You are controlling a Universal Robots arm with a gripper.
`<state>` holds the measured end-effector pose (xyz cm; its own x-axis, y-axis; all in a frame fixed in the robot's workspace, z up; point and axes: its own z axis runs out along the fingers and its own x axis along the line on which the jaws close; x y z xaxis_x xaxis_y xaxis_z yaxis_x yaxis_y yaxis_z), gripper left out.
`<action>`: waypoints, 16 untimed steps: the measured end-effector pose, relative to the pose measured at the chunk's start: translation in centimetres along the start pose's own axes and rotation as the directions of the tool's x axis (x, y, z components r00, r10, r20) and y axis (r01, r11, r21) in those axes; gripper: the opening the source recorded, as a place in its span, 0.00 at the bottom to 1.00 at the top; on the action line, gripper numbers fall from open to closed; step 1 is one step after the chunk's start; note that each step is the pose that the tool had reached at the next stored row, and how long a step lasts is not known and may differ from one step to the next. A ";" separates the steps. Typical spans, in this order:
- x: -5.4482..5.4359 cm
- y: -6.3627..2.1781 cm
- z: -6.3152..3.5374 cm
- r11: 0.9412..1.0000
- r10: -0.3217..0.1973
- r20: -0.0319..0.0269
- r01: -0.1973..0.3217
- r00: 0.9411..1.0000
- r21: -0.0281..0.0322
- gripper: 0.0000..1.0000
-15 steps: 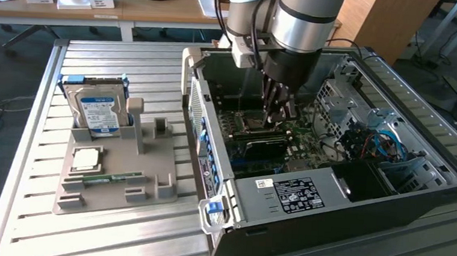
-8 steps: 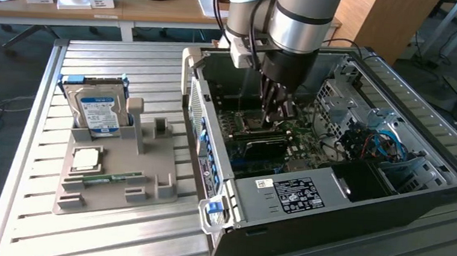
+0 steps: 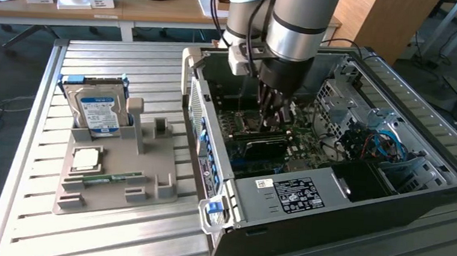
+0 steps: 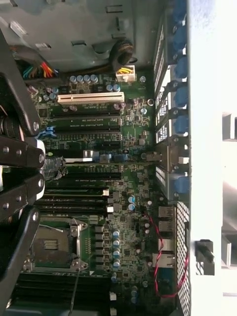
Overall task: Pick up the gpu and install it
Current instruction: 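Press down on the gpu until it lock into place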
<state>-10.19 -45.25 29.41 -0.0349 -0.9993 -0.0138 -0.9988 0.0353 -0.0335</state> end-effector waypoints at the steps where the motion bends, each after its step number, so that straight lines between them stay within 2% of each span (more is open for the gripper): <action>1: 0.0 0.01 0.08 1.000 0.000 0.000 0.000 1.000 0.000 0.11; 6: 0.0 0.03 0.73 1.000 0.003 0.000 -0.003 1.000 0.000 0.11; 11: 0.0 0.02 0.75 1.000 0.004 0.000 -0.004 1.000 0.000 0.11; 12: 0.0 -0.03 0.77 1.000 0.004 0.000 -0.004 1.000 -0.002 0.11; 16: 0.0 -0.40 0.77 1.000 0.004 -0.001 -0.004 1.000 -0.023 0.11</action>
<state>-9.77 -45.24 28.65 -0.0389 -0.9992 -0.0129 -0.9992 0.0391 -0.0108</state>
